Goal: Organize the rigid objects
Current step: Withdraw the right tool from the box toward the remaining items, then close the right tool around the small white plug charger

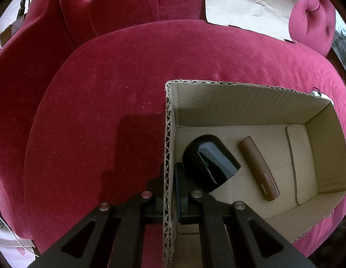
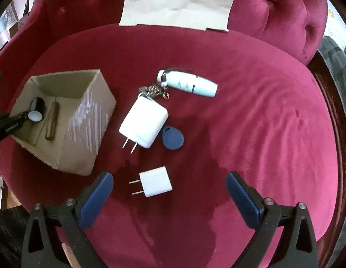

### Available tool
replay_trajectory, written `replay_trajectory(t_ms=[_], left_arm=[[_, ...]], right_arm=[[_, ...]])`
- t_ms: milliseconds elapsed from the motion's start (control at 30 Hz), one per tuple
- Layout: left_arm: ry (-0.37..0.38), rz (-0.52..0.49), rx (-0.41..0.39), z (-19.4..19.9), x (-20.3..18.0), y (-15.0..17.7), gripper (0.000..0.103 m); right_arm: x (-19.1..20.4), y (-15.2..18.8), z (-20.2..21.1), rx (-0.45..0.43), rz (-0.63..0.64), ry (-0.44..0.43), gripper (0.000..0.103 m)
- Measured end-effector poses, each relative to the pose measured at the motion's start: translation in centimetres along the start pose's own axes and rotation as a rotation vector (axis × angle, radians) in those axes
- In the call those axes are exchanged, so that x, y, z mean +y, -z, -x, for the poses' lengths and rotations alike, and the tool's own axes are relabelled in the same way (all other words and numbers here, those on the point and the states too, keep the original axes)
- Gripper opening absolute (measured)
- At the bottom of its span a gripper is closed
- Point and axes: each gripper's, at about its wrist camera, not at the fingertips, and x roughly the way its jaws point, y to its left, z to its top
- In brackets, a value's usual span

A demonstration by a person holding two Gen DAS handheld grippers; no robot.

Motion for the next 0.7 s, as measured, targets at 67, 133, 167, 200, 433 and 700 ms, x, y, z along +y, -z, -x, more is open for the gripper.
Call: replay_trajectory(t_ms=[67, 133, 167, 200, 433, 700], left_arm=[[0.000, -0.001, 0.000, 0.0, 0.0, 0.0, 0.005], [0.000, 0.000, 0.001, 0.0, -0.1, 0.0, 0.005], [0.000, 0.000, 0.001, 0.0, 0.0, 0.0, 0.005], [0.000, 0.000, 0.001, 0.0, 0.0, 0.0, 0.005], [-0.002, 0.001, 0.000, 0.0, -0.1, 0.0, 0.005], [-0.005, 0.000, 0.000, 0.0, -0.2, 0.0, 0.005]], right_arm=[[0.2, 0.3, -0.6, 0.012, 0.006, -0.005, 0.103], [0.5, 0.6, -1.2, 0.025, 0.018, -0.007, 0.103], [0.5, 0.7, -1.5, 0.030, 0.022, -0.007, 0.103], [0.6, 0.9, -1.8, 0.038, 0.026, -0.006, 0.103], [1.1, 1.8, -3.2, 0.071, 0.034, -0.020, 0.103], [0.8, 2.2, -3.0, 0.058, 0.031, -0.033, 0.090]])
